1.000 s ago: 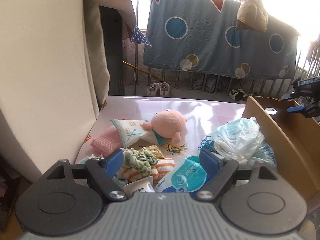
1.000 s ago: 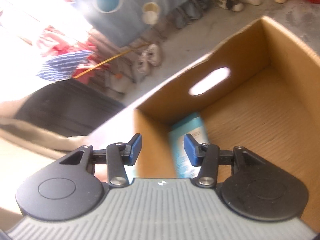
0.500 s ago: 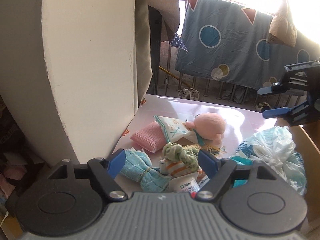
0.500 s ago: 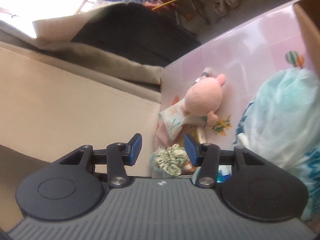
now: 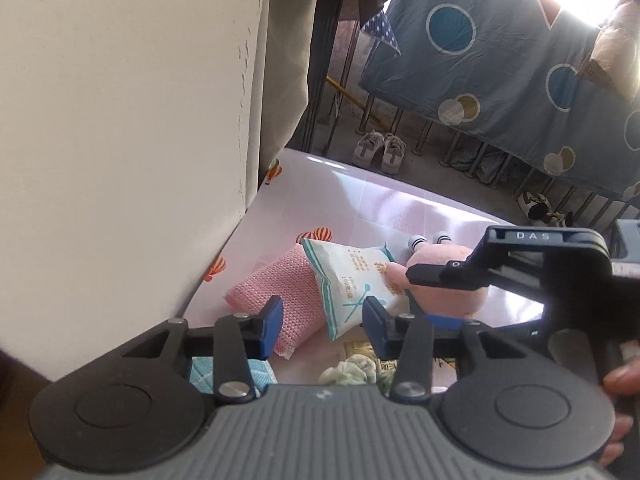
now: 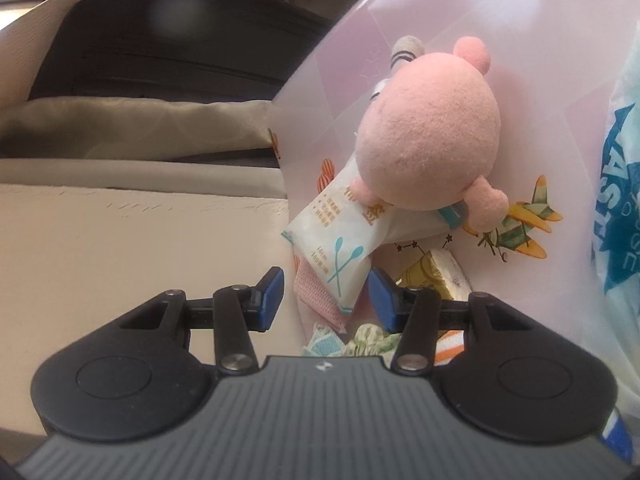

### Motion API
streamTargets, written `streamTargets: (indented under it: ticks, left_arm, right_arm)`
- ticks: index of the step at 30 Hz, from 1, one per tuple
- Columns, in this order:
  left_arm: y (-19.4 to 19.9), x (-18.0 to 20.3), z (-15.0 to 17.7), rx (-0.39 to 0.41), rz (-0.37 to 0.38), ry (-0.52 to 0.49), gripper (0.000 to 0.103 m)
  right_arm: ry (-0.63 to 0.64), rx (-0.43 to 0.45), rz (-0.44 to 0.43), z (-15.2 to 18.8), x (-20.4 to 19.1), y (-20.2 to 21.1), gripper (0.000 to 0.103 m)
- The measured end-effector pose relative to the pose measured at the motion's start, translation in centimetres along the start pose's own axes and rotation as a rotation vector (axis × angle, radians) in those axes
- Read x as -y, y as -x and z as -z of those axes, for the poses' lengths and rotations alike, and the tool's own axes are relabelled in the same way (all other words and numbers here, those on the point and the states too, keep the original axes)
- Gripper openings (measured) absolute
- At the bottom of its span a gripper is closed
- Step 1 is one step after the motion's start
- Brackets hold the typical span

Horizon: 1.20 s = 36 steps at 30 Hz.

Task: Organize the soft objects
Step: 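Move the right gripper to the white wipes pack and grasp it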

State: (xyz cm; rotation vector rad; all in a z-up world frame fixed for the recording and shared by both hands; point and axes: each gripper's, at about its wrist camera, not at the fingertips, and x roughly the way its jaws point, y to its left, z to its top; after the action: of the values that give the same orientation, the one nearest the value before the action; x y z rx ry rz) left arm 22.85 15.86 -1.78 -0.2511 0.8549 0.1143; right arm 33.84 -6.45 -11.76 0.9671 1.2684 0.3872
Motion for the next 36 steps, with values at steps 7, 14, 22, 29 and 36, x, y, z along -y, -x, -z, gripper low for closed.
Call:
streamTargets:
  ticks: [7,14,22,29,36]
  left_arm:
    - [-6.2,-0.4,-1.4,-0.141,0.045,0.078,0.044]
    - [-10.2,-1.1,-1.7,-0.228,0.036,0.167,0.038]
    - [-10.8,-0.6,-2.1,-0.249,0.061,0.193,0.011]
    - [-9.9,0.8,-2.3,-0.254,0.075,0.144,0.007]
    - [-7.9,1.3,-2.3,-0.239,0.089,0.121,0.006]
  right_arm:
    - [-0.137,0.009,-0.004,-1.1,3.0,-3.0,0.047]
    - [-0.256,0.000,-0.061,-1.6,5.6,-4.6,0.047]
    - [-0.320,-0.019,-0.128,-1.5,6.6,-5.6,0.050]
    - [-0.325,-0.016,-0.133,-1.4,6.7,-6.1,0.048]
    - [-0.265,-0.015,-0.140,-0.6,5.7,-4.8,0.025]
